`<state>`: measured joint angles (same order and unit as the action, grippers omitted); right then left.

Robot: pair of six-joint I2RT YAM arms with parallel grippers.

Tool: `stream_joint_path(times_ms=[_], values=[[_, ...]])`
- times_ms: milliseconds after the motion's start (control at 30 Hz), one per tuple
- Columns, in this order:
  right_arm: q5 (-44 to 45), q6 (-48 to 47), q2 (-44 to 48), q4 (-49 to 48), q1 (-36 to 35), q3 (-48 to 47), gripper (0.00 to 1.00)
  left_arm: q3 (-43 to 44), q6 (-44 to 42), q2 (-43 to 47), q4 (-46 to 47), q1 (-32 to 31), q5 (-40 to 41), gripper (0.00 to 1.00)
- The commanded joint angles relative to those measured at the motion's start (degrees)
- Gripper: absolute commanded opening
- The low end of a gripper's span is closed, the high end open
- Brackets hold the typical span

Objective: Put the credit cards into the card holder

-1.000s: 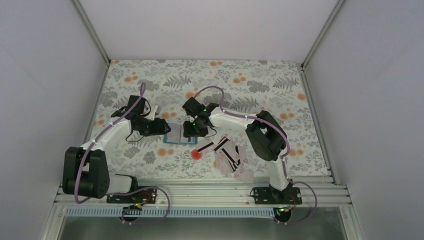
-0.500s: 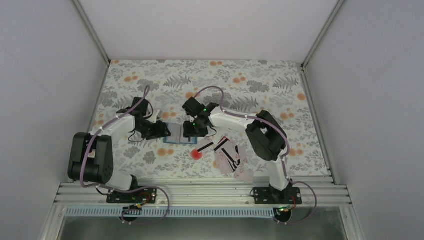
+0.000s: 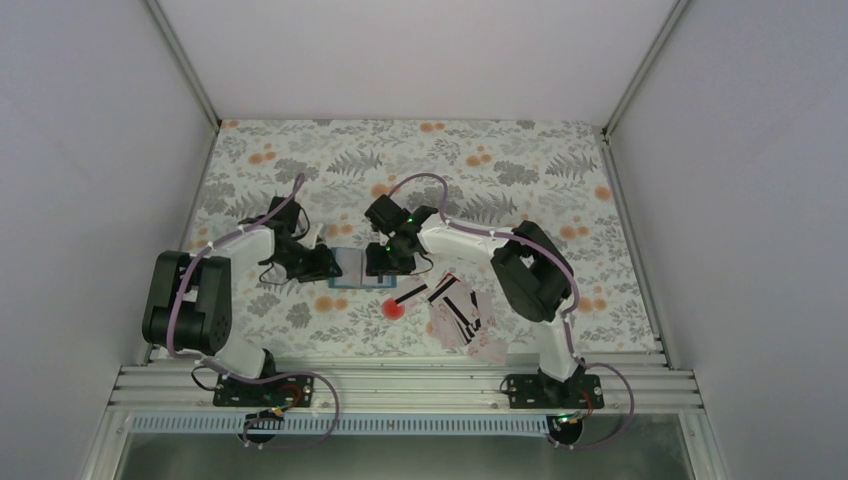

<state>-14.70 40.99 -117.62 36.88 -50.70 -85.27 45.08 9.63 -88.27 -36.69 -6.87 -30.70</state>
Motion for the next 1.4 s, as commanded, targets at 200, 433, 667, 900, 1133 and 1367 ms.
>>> stream_joint_path(times_ms=[200,433,667,900,1133,1367], values=[[0.8,1.8,2.0,2.8,0.1,2.6,0.49,-0.4,-0.8,-1.1,0.8,0.2,-1.6,0.38],[-1.8,1.1,1.3,-1.2,0.1,2.5,0.49,-0.3,-1.1,-1.2,0.4,0.2,-2.0,0.38],[-1.4,0.4,0.6,1.2,0.0,-0.6,0.49,-0.3,-1.2,-1.3,0.4,0.2,-2.1,0.38],[-0.8,-0.8,-0.6,3.9,-0.2,-2.8,0.49,-0.3,-1.2,-1.0,0.4,0.1,-2.0,0.37],[-2.5,-1.6,-1.4,2.5,-0.4,-3.7,0.49,-0.3,-1.3,-0.7,0.1,0.0,-2.0,0.37],[-5.1,-3.4,-2.8,2.0,-1.8,-6.1,0.49,-0.3,-1.4,-0.7,0.2,0.0,-2.2,0.37]])
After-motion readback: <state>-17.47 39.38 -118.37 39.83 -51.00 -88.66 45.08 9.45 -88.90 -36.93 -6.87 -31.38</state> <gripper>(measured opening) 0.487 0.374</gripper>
